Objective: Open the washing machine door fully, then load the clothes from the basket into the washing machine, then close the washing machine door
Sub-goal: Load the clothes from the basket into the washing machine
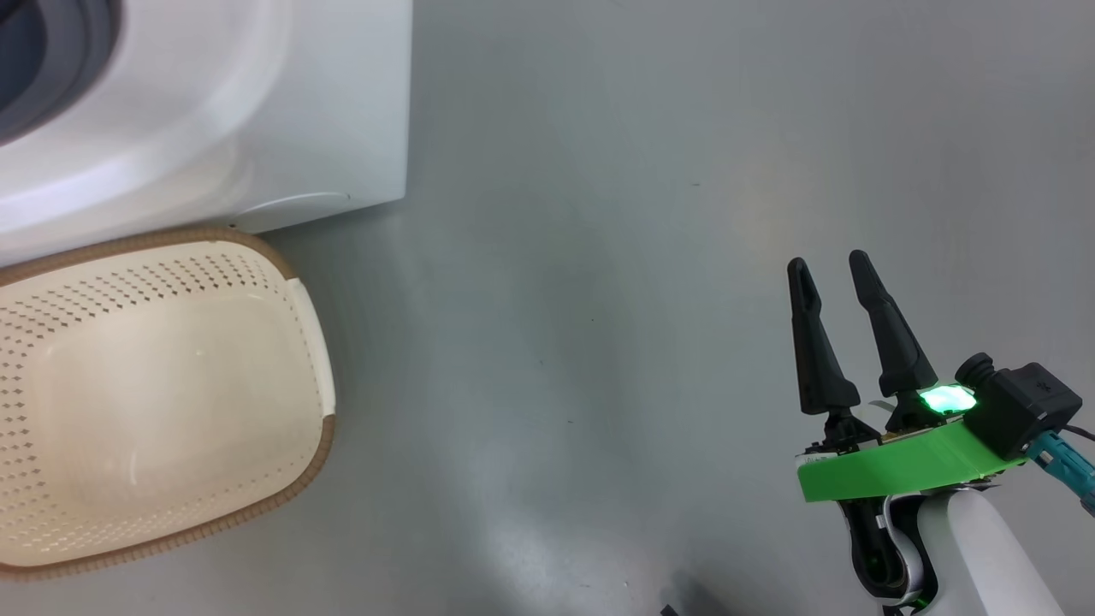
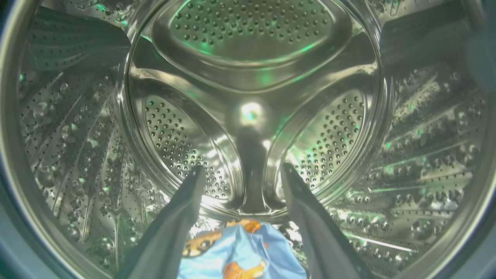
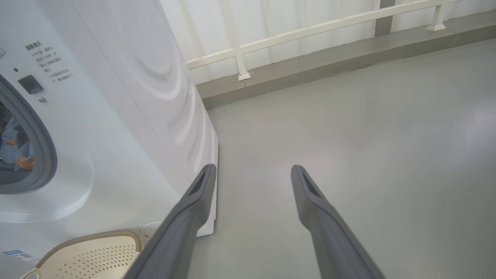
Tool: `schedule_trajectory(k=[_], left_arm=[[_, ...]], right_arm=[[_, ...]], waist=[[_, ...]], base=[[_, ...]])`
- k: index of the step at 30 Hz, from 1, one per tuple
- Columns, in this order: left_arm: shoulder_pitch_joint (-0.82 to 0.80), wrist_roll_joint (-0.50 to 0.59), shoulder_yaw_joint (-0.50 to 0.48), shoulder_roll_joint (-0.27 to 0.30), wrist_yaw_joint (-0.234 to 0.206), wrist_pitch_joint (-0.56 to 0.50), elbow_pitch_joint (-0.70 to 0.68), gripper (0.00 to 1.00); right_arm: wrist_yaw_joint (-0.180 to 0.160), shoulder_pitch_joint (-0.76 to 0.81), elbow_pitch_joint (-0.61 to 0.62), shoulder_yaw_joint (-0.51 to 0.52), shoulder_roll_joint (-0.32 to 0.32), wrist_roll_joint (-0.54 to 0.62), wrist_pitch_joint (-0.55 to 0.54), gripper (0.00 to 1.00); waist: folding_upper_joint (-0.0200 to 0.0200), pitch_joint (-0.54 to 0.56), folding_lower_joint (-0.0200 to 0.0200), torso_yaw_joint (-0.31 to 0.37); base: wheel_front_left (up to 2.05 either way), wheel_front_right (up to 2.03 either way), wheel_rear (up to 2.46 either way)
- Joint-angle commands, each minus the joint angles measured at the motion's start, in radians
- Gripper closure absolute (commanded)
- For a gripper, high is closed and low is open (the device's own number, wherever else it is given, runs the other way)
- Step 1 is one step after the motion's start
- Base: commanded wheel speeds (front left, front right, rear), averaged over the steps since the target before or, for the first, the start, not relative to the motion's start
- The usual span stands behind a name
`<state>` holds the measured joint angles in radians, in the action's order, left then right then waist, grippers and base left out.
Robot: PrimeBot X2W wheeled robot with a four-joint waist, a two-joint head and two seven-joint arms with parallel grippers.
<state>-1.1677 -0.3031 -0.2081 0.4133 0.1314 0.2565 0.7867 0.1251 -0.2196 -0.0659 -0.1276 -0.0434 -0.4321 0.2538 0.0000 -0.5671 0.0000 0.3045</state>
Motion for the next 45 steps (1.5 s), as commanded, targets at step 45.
schedule_trajectory(k=[45], left_arm=[[0.605,0.075,0.027,-0.198,-0.001,0.005,-0.295,0.0]], right_arm=[[0.006,0.068,0.008,0.035,-0.103,0.032,0.008,0.0]], waist=[[0.0,0.222,0.0,-0.213]], base=[[0.0,0.0,0.0]])
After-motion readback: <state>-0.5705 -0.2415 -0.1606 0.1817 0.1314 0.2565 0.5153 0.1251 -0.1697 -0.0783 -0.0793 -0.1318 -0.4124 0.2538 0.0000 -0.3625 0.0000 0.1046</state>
